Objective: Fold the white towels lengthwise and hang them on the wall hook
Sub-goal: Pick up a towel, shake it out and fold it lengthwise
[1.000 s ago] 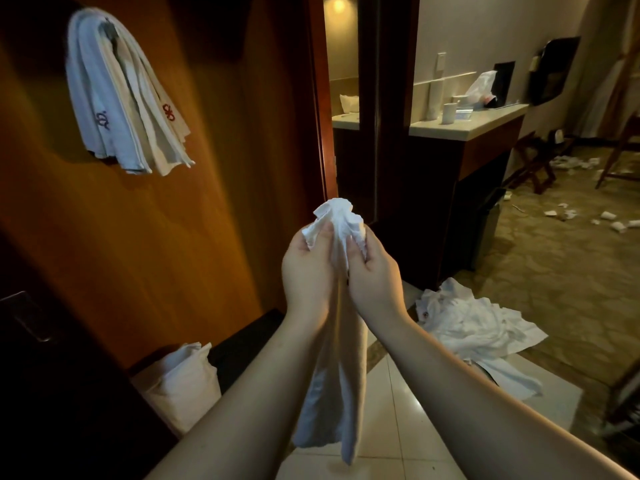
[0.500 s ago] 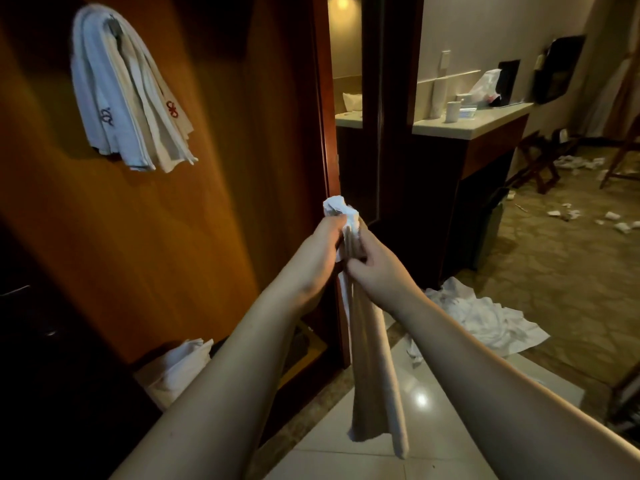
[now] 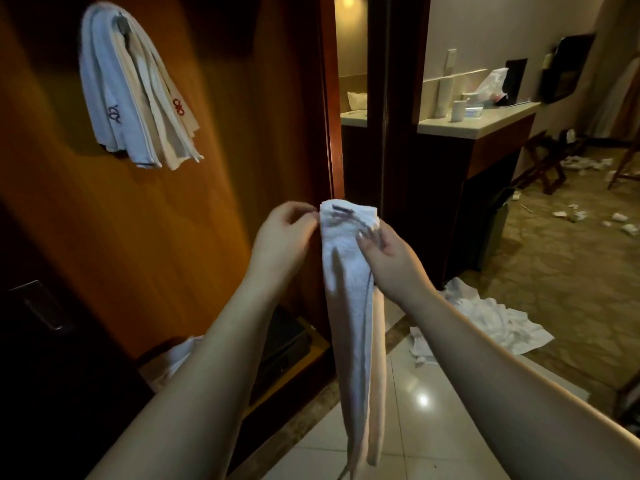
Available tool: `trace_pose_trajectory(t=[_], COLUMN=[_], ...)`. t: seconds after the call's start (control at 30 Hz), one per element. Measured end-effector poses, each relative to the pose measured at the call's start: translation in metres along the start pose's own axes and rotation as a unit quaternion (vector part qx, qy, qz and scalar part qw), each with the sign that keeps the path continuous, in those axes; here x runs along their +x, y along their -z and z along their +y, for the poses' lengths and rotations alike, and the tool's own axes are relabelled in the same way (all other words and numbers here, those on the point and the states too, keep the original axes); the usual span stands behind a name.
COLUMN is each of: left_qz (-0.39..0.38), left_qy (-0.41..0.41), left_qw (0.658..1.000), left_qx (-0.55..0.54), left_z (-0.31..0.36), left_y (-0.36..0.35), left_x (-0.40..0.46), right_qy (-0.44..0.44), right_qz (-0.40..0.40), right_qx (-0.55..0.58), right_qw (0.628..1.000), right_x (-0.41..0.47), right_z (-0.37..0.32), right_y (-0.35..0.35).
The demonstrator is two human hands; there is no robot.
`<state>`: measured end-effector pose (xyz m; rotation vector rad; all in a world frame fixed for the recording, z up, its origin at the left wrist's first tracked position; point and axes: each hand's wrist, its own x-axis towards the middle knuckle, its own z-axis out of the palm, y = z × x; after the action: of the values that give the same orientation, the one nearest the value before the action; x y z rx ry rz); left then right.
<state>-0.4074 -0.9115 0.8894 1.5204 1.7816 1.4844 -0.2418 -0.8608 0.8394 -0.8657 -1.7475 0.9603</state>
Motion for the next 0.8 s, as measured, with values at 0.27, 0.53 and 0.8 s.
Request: trace_pose_trajectory(t=[0.27, 0.53, 0.8], left_qz=[-0.254, -0.217, -0.041], left_qy=[0.098, 0.072, 0.145], left_qw=[0.945, 0.931, 0.939], left_qx=[-0.183, -0.286, -0.309], left_z=[-0.025, -0.002, 0.020], left_y=[0.015, 0.012, 0.022], left_x=[0.010, 0.012, 0.038], right_qy=[-0.033, -0.120, -0.171], right_qz=[-0.118, -0.176, -0.249], right_qx=[0.281, 0.361, 0.140], right_qw=[0.952, 0.908, 0.943], right_x=[0.032, 0.042, 0.012], right_z=[-0.032, -0.018, 0.047], right_y=[0.019, 0.026, 0.003])
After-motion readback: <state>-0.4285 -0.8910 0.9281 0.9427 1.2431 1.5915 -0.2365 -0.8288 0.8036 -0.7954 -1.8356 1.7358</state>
